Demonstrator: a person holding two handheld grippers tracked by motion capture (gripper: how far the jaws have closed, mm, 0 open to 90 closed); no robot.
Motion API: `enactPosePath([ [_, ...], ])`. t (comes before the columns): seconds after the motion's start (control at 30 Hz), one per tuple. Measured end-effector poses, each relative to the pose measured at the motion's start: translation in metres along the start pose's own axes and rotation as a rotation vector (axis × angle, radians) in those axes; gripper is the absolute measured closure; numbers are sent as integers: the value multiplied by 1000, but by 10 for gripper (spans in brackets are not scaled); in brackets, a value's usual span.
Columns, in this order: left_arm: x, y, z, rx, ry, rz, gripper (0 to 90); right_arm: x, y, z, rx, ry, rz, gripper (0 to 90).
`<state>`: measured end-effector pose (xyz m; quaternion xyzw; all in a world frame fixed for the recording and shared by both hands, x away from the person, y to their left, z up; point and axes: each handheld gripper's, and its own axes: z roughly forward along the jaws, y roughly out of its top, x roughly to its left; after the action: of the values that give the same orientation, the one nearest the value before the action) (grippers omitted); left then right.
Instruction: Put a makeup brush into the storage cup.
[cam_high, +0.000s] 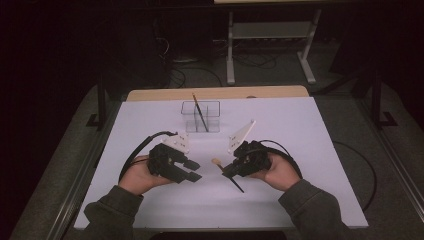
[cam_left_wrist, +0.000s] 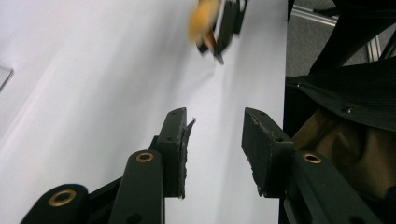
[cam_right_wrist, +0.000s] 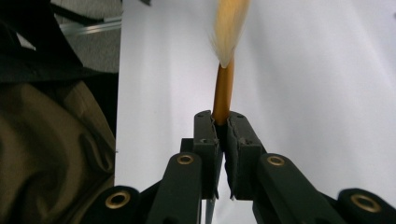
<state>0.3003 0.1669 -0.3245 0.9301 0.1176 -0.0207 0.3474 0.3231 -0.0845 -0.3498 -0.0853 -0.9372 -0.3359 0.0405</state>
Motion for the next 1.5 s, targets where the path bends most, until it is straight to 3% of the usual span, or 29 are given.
enactPosePath([
  [0.6,0,-43,-4,-85,65,-82,522,-40,2,-34,-79,-43,84,828],
  [0.77,0,-51,-6,-77,93,-78,504,-50,8,-38,-83,-56,90,828],
  [0.87,1,-56,-6,-76,98,-82,483,-56,12,-40,-69,-64,120,828],
  [1.07,2,-68,-5,-71,121,-98,469,-70,21,-40,-75,-77,98,828],
  [1.13,2,-71,-4,-88,119,-115,457,-74,25,-41,-74,-80,101,828],
  [1.37,3,-79,-7,-80,145,-113,440,-83,38,-44,-83,-90,108,828],
  [1.5,4,-84,-4,-86,154,-132,434,-88,43,-45,-87,-98,109,828],
])
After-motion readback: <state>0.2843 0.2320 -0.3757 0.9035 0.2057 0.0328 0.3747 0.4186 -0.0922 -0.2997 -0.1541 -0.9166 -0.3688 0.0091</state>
